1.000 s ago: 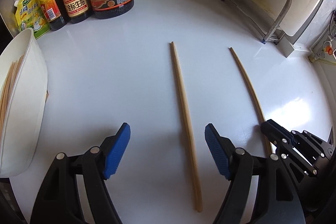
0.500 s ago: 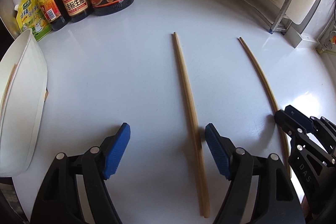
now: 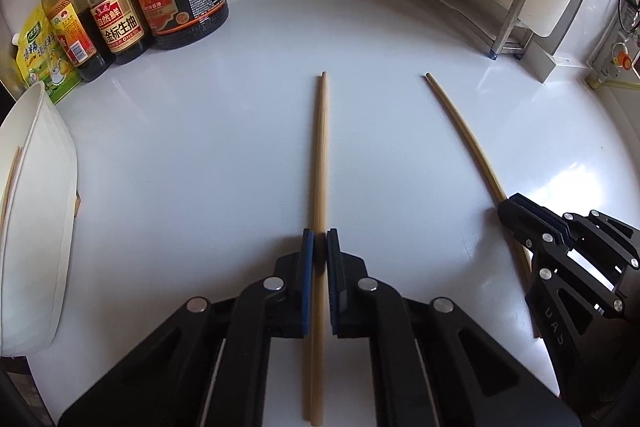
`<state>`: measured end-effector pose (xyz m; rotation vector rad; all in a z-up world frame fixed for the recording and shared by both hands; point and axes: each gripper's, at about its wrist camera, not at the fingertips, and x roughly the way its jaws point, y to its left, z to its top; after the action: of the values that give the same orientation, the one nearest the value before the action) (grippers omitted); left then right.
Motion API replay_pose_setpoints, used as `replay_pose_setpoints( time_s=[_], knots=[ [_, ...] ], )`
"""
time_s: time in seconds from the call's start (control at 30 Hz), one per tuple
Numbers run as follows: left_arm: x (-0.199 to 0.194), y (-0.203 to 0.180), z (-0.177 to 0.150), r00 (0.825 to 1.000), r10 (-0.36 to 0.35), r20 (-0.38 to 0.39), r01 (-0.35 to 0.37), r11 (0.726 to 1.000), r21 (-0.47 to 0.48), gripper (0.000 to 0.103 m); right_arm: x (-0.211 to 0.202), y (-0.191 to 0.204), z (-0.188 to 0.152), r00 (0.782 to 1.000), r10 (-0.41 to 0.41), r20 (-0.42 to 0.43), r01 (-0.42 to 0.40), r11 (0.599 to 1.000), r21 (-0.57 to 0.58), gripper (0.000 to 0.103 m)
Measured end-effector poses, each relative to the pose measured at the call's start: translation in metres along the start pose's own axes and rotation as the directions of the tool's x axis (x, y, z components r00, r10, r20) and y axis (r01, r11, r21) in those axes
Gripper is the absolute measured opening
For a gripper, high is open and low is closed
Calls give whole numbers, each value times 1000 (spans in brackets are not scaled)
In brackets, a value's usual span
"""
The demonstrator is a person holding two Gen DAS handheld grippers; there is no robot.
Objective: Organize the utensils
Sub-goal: 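Lift the chopstick with the right tool and carry it over the basin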
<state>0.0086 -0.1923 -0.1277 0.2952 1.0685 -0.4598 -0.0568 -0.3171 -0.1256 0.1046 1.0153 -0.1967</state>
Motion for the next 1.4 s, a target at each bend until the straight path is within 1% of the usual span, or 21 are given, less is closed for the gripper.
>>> replay_pose_setpoints(
  time_s=[0.17,0.3,0.4,0.5,0.6,0.67,0.87,0.97,1.03,1.1,1.2,1.33,1.4],
  knots=[
    [-1,3,0,999,-27,-43,27,1000,-1,7,-4,-7,1,999,43,-12,-43,997,61,6],
    [-13,9,0,998,-38,-51,38,999,-9,7,-14,-7,5,998,60,-4,-59,994,88,6],
    [-31,15,3,998,-51,-37,52,999,10,7,-26,-3,10,997,80,3,-80,991,111,6],
    [-52,24,7,998,-59,-9,59,998,22,7,-38,8,17,993,119,6,-119,983,138,6],
    [-73,42,12,998,-56,19,56,998,8,7,-54,26,28,990,140,20,-142,982,127,6],
    [-88,57,15,999,-37,41,37,999,-8,7,-66,39,37,988,153,38,-156,981,114,6],
    [-137,111,24,992,-10,127,18,998,-61,7,-88,87,69,974,210,84,-216,975,58,6],
    [-157,141,25,986,28,165,-12,995,-97,7,-93,118,86,963,250,96,-253,967,16,6],
    [-166,164,23,983,56,176,-34,992,-125,7,-95,141,96,954,284,96,-284,959,-15,6],
    [-170,187,20,981,88,174,-61,986,-156,7,-94,166,106,946,312,93,-308,950,-54,6],
    [-166,223,14,980,138,146,-105,971,-213,7,-91,203,116,933,350,78,-341,934,-109,6],
    [-156,265,3,978,181,101,-147,949,-279,7,-80,253,127,919,394,31,-383,908,-170,6],
    [-150,281,-3,978,193,82,-160,940,-301,7,-74,278,131,915,404,5,-396,899,-189,6]
  ],
)
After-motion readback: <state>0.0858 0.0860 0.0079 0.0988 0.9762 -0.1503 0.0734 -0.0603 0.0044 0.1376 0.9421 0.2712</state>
